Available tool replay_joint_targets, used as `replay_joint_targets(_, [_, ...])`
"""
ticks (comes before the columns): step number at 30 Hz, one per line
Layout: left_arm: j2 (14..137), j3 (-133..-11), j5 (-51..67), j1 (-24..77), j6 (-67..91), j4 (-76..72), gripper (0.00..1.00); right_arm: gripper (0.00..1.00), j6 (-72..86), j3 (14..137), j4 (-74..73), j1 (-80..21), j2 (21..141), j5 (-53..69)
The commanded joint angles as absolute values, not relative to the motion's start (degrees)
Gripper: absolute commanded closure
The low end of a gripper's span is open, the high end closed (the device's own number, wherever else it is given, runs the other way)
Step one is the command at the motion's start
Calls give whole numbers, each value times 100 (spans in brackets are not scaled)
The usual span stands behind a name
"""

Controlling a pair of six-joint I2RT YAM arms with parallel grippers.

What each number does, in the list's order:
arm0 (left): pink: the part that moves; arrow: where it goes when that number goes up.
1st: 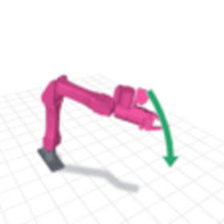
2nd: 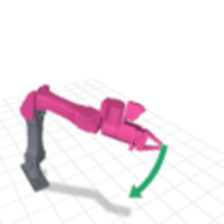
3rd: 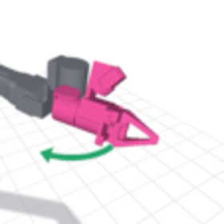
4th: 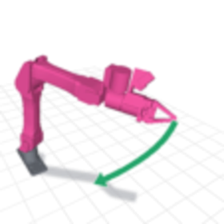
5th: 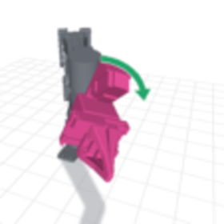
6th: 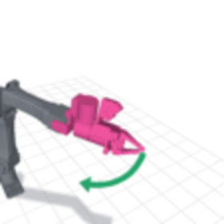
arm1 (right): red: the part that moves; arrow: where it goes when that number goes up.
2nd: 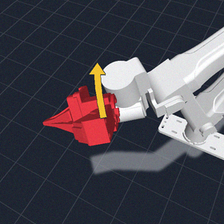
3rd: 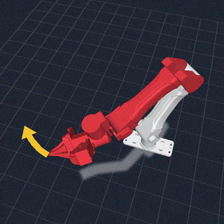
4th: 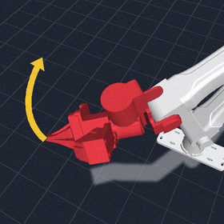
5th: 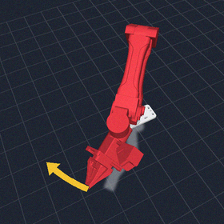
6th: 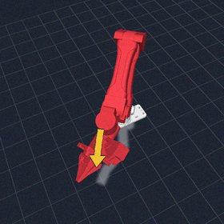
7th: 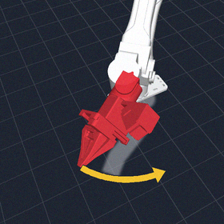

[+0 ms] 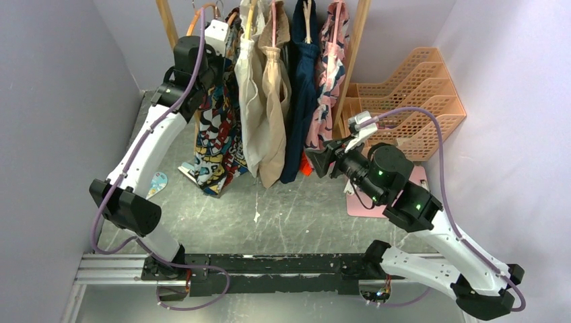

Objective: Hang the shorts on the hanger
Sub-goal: Place the hanger on the clothesline.

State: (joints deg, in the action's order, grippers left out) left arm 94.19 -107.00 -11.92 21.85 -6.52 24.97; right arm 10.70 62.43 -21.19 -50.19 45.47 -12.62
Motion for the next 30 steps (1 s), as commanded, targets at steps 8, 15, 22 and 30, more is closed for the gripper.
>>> replay_joint_targets(8, [8953,-9823,-1544,2072,-932,-353,93,41,883,6056,-2099,-4997,4418,-1402])
replay_joint_targets(15, [8710,-9335,-1466,2070,-1255,-1461,93,41,900,5854,-1996,-4992,3957,-1450])
replay_joint_targets(22, [9002,-9699,-1731,2073,-1445,-1443,93,41,983,5964,-2169,-4982,3898,-1522])
replay_joint_targets(30, [9234,-9964,-1651,2064,-1578,-1706,93,41,1047,5975,-2272,-4990,3887,-1608])
